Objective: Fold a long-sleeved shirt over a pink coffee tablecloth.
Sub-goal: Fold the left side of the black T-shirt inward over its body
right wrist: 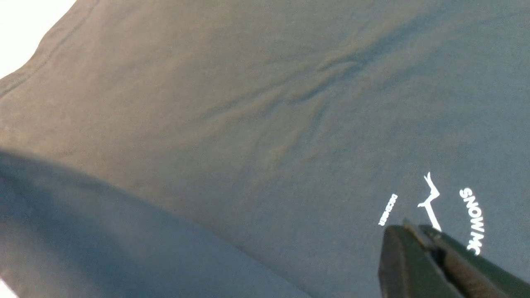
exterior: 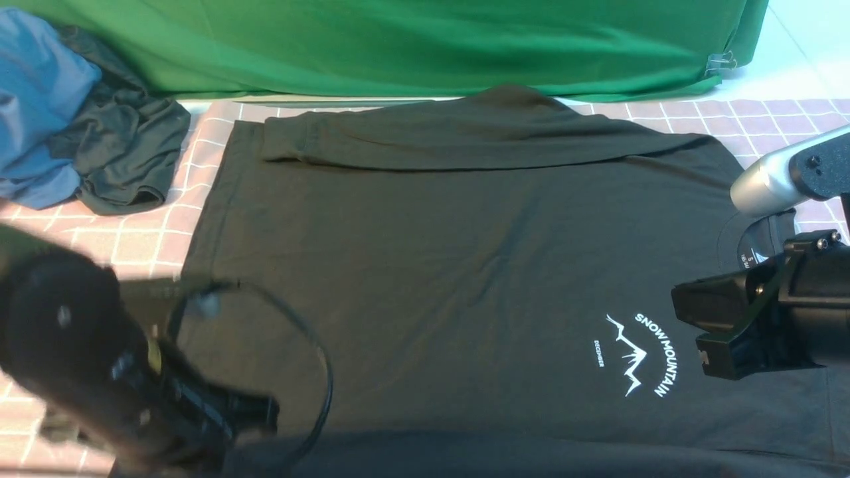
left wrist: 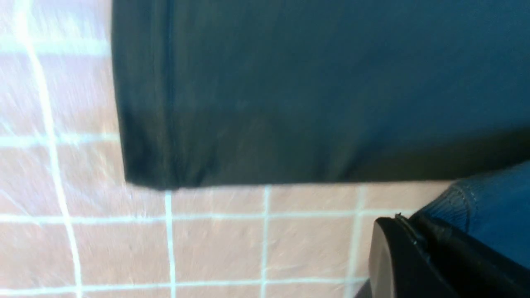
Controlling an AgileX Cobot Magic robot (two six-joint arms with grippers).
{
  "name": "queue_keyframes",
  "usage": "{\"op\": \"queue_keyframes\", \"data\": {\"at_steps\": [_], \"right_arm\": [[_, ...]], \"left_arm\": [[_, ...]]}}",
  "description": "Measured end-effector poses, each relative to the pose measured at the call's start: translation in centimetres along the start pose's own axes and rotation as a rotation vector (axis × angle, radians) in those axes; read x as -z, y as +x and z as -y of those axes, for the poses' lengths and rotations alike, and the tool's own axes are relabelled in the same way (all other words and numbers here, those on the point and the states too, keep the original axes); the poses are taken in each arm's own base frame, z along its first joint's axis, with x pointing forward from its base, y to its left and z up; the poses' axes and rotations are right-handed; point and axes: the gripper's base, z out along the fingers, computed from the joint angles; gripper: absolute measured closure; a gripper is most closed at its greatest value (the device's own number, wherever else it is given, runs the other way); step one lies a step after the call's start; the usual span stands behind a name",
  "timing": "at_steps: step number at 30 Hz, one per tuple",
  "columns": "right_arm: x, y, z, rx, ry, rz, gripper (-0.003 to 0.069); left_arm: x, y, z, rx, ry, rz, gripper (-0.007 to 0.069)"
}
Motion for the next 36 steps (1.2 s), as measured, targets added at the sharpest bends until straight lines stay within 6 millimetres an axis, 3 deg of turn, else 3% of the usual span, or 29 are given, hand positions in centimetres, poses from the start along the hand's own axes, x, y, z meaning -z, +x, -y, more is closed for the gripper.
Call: {"op": "queue_keyframes", "data": {"at_steps": [8, 13, 19, 28, 36], "right_arm": [[0.0, 0.0, 0.0, 0.000, 0.000, 0.000, 0.0622], [0.0, 0.0, 0.0, 0.000, 0.000, 0.000, 0.0622], [0.0, 0.0, 0.0, 0.000, 0.000, 0.000, 0.0622], [0.0, 0.0, 0.0, 0.000, 0.000, 0.000, 0.0622], [0.0, 0.0, 0.0, 0.000, 0.000, 0.002, 0.0622]], "left_arm": [[5.4, -4.0, 1.0, -0.026, 0.013, 0.221, 0.0580], [6.2, -5.7, 1.2, -0.023, -0.023, 0.270, 0.0580], [4.9, -8.1, 0.6, 0.014, -0.056, 0.266, 0.0580], [1.6, -12.0, -2.6, 0.108, -0.091, 0.283, 0.0580], [-0.2, -14.5, -2.7, 0.029, -0.095, 0.335, 0.0580]]}}
